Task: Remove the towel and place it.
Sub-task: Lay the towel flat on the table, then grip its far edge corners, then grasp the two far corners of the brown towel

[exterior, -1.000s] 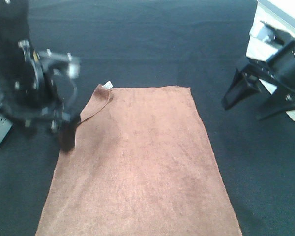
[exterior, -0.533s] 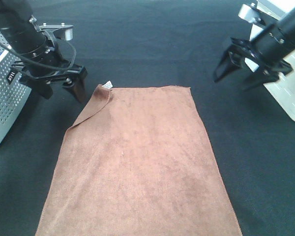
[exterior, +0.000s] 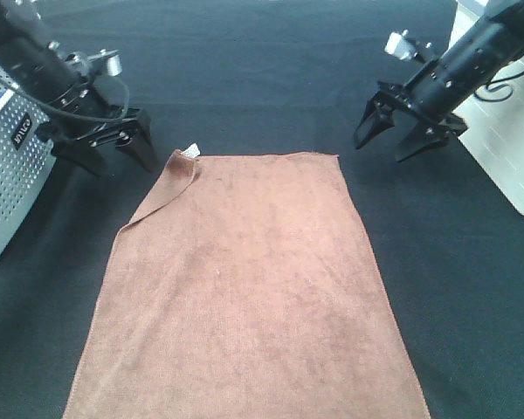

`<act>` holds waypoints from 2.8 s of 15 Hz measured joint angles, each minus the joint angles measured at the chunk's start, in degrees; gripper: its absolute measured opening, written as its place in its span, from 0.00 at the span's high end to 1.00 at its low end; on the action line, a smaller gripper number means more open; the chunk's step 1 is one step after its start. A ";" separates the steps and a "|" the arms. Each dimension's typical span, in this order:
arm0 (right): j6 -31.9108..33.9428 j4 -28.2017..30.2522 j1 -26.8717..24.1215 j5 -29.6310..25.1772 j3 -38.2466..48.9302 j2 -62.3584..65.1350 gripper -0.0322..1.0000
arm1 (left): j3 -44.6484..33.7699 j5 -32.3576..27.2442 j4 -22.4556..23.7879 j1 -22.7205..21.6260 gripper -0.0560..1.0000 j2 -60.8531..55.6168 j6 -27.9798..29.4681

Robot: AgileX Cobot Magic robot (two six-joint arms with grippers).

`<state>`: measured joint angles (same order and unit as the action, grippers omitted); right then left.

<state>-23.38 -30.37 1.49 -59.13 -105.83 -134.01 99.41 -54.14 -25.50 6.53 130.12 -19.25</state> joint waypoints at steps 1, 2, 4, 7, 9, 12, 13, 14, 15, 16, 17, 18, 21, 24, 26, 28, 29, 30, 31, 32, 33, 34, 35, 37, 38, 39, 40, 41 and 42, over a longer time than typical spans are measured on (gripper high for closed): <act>0.00 -0.23 0.00 -0.57 -2.12 -2.18 0.23 | 0.34 0.06 -1.89 -0.57 0.18 1.09 -1.49; 0.00 -0.29 0.00 -0.63 -3.50 -4.13 0.23 | 0.80 0.00 -3.72 -0.69 0.18 2.35 -3.15; -0.06 -0.52 0.00 -0.63 -5.21 -6.93 0.23 | 1.89 0.06 -5.84 -0.74 0.18 4.53 -5.27; -1.32 -3.04 -0.06 -0.52 -8.37 -9.57 0.23 | 2.64 0.52 -7.51 -0.80 0.18 6.65 -6.53; -1.43 -4.30 -0.06 -0.52 -10.71 -11.06 0.23 | 3.04 0.63 -8.48 -0.80 0.18 7.10 -6.65; -0.52 -3.44 0.97 1.15 -11.46 -11.34 0.24 | 3.04 2.35 -9.28 -0.80 0.18 7.22 -6.53; 0.17 -2.98 1.60 2.23 -11.46 -11.34 0.24 | 3.04 3.61 -10.20 -0.52 0.18 7.28 -6.53; 1.09 -2.52 2.35 3.72 -11.46 -11.34 0.24 | 3.04 4.76 -11.17 0.00 0.18 7.33 -6.53; 1.78 -2.12 2.92 4.53 -11.46 -11.34 0.25 | 3.04 5.50 -11.92 0.74 0.18 7.45 -6.53; 2.01 -1.38 3.61 5.21 -11.46 -11.34 0.25 | 3.04 6.36 -12.26 1.89 0.18 7.56 -6.65; 2.06 -0.80 4.47 5.67 -11.52 -11.34 0.25 | 3.04 7.45 -12.61 2.98 0.18 7.62 -6.70; 2.06 -0.40 5.44 6.47 -11.57 -11.34 0.25 | 3.04 8.77 -12.89 4.18 0.18 7.73 -6.70; 2.64 1.09 7.10 7.56 -11.63 -11.34 0.25 | 3.04 11.97 -13.01 6.53 0.19 7.91 -4.87; 2.92 1.20 7.10 7.68 -11.63 -11.34 0.25 | 3.04 16.56 -12.89 7.28 0.21 8.19 -1.49; 2.92 1.26 7.10 7.68 -11.63 -11.34 0.25 | 3.04 19.48 -12.89 7.45 0.24 8.37 0.46; 2.98 1.26 7.10 7.68 -11.63 -11.34 0.25 | 3.04 20.00 -12.38 7.68 0.31 8.37 1.26; 2.98 1.32 7.10 7.68 -11.63 -11.34 0.25 | 3.04 19.94 -11.46 7.85 0.35 8.37 1.43; 2.98 1.49 7.10 7.73 -11.63 -11.34 0.27 | 3.04 19.60 -10.20 7.85 0.39 8.37 1.66; 2.98 2.06 7.22 8.02 -11.63 -11.34 0.31 | 3.04 19.42 -9.00 7.85 0.44 8.37 1.95; 2.98 2.52 7.39 8.31 -11.63 -11.34 0.35 | 3.04 19.31 -7.79 7.85 0.49 8.42 2.06; 2.98 3.27 7.91 8.59 -11.63 -11.40 0.41 | 3.04 19.31 -6.82 7.85 0.57 8.42 2.18; 3.04 3.78 8.31 8.94 -11.63 -11.46 0.47 | 3.04 19.25 -6.59 7.85 0.66 8.42 2.29; 3.15 4.18 8.65 9.34 -11.63 -11.52 0.55 | 3.04 19.19 -5.67 7.85 0.78 8.42 2.29; 3.21 4.81 8.65 10.03 -11.63 -11.80 0.78 | 3.04 18.56 -2.69 7.85 0.93 8.42 2.23; 3.21 5.04 8.65 10.14 -11.57 -11.97 0.94 | 3.04 17.65 -0.23 7.85 0.93 8.42 1.89; 3.32 5.04 8.65 10.14 -11.57 -11.97 0.97 | 3.38 16.90 1.26 7.85 0.93 8.42 1.26; 3.38 5.04 8.65 10.20 -11.57 -11.97 0.97 | 3.72 16.10 2.64 7.85 0.93 8.42 0.97; 3.38 5.04 8.65 10.26 -11.57 -11.97 0.97 | 4.47 15.30 4.18 7.85 0.93 8.42 0.92; 3.38 5.10 8.65 10.26 -11.57 -11.97 0.97 | 5.44 14.90 6.02 7.85 0.94 8.42 0.92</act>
<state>-20.00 -25.27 10.14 -48.87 -117.40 -145.99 104.85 -39.25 -19.48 14.38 138.54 -18.33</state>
